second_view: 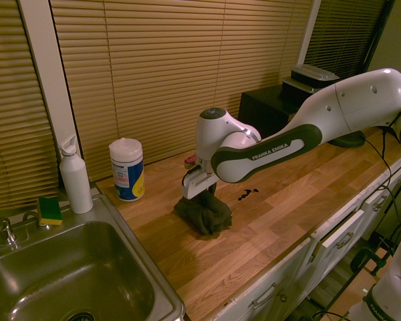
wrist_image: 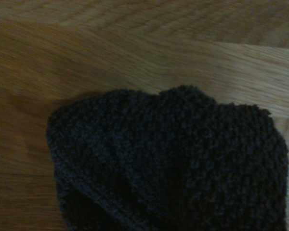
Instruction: Clear the spill
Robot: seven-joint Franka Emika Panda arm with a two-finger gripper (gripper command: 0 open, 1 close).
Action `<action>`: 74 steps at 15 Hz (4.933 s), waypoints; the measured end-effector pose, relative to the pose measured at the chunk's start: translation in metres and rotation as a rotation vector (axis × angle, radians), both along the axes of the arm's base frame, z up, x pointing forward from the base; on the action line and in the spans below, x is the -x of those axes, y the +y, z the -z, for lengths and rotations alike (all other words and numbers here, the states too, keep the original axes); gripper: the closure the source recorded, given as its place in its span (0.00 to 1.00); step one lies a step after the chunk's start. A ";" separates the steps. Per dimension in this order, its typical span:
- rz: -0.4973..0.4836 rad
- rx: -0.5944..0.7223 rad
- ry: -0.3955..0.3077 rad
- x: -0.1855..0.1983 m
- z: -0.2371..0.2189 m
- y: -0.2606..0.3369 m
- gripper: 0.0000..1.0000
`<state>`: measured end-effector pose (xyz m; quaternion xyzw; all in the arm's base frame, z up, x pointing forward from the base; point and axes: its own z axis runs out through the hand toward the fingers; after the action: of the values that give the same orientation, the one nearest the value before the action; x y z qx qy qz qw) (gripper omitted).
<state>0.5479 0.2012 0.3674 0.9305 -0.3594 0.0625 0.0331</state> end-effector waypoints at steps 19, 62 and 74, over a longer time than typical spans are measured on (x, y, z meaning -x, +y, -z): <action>0.327 -0.001 -0.046 0.021 0.015 -0.200 1.00; 0.049 -0.087 -0.057 0.018 -0.010 0.043 0.00; 0.066 -0.077 -0.081 0.029 -0.043 0.052 0.00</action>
<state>0.5191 0.2533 0.4101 0.9154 -0.3932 0.0850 -0.0154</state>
